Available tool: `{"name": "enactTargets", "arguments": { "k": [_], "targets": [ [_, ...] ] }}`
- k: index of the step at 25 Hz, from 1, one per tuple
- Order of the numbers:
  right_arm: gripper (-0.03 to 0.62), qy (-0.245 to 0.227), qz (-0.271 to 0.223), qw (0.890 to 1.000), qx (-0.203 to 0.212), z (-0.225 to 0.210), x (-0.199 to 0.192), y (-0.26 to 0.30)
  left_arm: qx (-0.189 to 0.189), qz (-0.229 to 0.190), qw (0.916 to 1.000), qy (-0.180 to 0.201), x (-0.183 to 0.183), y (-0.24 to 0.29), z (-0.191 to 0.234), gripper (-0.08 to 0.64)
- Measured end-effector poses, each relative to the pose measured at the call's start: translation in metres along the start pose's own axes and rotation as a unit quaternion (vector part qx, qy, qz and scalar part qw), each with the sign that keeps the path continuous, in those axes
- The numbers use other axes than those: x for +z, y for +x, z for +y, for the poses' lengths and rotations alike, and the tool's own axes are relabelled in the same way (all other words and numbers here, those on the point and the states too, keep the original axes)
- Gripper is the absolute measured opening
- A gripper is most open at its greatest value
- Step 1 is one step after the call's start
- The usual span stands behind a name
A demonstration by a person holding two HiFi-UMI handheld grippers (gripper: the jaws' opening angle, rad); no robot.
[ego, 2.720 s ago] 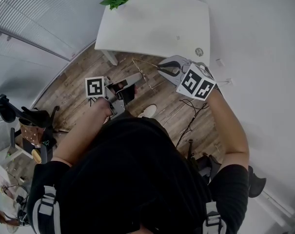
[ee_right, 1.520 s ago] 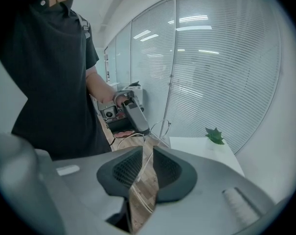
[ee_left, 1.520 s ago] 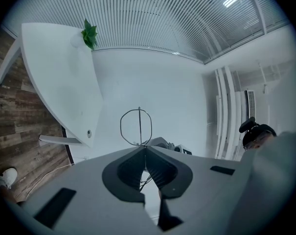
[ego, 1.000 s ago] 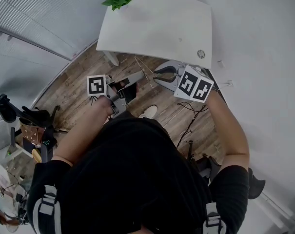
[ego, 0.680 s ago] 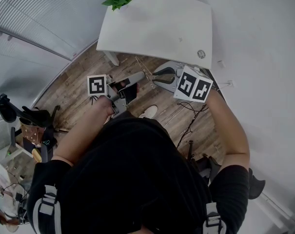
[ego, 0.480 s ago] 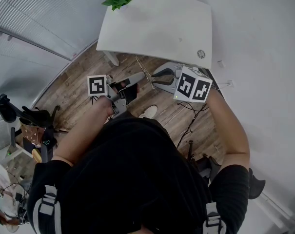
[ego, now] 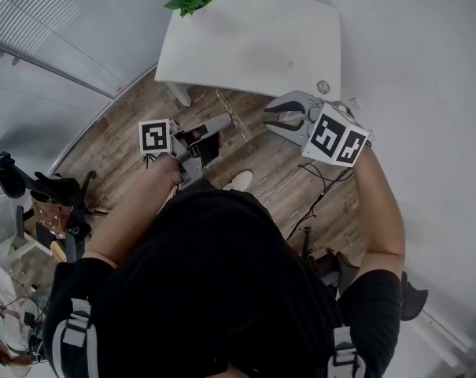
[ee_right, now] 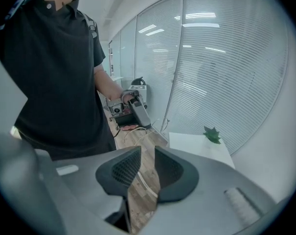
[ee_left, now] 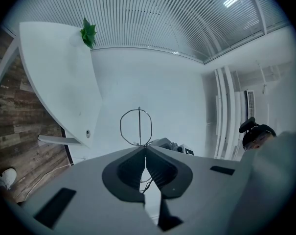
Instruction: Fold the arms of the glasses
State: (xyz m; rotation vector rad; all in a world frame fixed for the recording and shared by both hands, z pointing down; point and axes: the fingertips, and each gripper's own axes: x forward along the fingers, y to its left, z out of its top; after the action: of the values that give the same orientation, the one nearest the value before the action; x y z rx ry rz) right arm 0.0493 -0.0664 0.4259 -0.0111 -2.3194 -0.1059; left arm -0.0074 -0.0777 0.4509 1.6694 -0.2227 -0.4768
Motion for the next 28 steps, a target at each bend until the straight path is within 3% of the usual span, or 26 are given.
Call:
{"name": "enactTargets", "arguments": {
  "k": [9, 18, 23, 28],
  "targets": [
    [0.110, -0.009, 0.095, 0.995, -0.013, -0.004, -0.050, -0.023, 0.005, 0.008, 0.9999, -0.005, -0.001, -0.001, 0.001, 0.012],
    [0.110, -0.103, 0.193, 0.976, 0.003, 0.002, -0.078, -0.009, 0.008, 0.010, 0.9999, -0.006, -0.003, 0.001, 0.003, 0.012],
    [0.038, -0.153, 0.210, 0.966, 0.002, 0.007, -0.078, -0.005, 0.012, 0.011, 0.9998, -0.006, -0.006, 0.001, 0.003, 0.012],
    [0.032, -0.187, 0.230, 0.955, 0.005, 0.010, -0.082, 0.000, 0.018, 0.017, 0.9996, -0.010, -0.012, 0.000, 0.007, 0.012]
  ]
}}
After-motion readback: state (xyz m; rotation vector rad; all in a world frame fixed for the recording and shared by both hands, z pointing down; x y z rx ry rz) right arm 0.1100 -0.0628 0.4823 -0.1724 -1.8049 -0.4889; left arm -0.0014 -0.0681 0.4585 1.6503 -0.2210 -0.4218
